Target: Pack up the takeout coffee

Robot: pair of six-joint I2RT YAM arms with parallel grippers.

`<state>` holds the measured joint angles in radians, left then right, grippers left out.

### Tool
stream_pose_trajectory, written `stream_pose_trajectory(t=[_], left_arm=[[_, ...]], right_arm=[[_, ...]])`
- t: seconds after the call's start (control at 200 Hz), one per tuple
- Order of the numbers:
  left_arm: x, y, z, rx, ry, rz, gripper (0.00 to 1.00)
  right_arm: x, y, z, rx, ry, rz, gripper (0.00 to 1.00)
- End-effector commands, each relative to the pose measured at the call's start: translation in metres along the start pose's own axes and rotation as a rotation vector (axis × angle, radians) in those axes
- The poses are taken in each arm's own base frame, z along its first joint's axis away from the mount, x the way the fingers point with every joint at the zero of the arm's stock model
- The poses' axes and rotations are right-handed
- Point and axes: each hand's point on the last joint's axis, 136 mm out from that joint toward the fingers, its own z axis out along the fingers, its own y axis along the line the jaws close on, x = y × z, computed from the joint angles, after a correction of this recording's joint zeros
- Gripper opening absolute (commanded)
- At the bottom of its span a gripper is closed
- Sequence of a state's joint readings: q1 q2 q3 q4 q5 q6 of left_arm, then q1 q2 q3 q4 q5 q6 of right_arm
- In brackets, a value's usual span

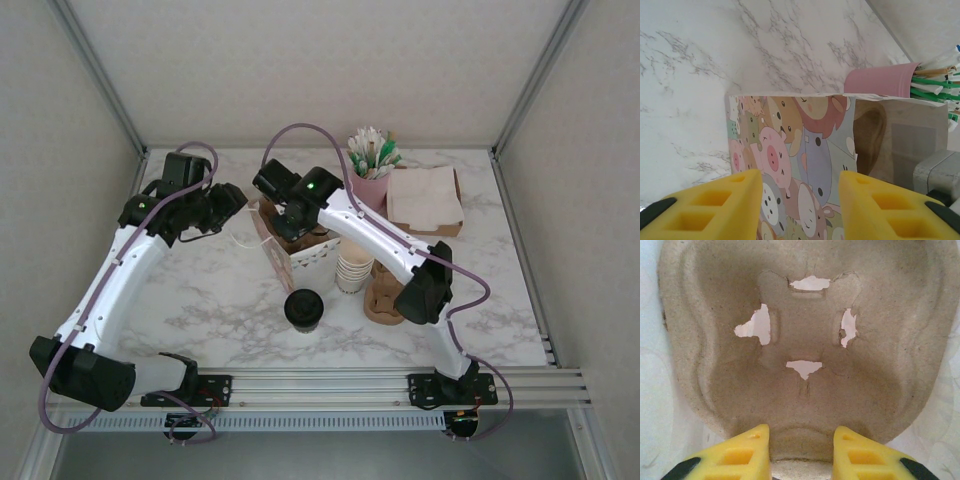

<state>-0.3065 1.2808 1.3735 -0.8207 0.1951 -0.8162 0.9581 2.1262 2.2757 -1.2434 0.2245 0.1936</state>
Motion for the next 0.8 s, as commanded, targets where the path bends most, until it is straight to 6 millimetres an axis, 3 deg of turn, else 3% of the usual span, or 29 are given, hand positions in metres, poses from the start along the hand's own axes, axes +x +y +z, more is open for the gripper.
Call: stream_pose_trajectory(t=[0.0,0.796], left_arm=[[0.003,0.004,-0.005,-0.015,-0.011,-0.005,0.44],[0.004,0.004,-0.005,-0.017,-0.004,-0.012,0.44]], right_arm=[[0.007,-0.001,0.012,-0.005,0.052,-0.015,0.29],[0.019,-0.002,0.068,0.01,0.149,0.005,0.29]])
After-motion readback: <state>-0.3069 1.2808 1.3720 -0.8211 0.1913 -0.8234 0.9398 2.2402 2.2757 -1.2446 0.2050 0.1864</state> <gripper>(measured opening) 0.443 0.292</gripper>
